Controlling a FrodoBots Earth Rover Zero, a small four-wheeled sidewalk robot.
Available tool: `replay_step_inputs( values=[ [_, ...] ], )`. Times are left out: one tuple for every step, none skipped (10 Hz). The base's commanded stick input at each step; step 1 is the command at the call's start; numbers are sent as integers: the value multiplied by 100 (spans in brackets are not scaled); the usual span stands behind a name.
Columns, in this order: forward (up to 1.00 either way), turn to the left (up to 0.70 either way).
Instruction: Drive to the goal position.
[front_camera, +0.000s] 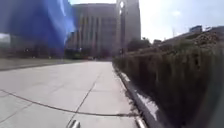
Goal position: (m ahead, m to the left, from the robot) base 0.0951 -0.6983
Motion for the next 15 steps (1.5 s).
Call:
replay_step_inputs(
  values=[
    [70, 0],
    [70, 0],
    [70, 0],
    [70, 0],
    [70, 0],
    [70, 0],
    [70, 0],
    [70, 0],
    [70, 0],
    [70, 0],
    [70, 0],
    [70, 0],
    [70, 0],
    [70, 0],
    [70, 0]
  ],
)
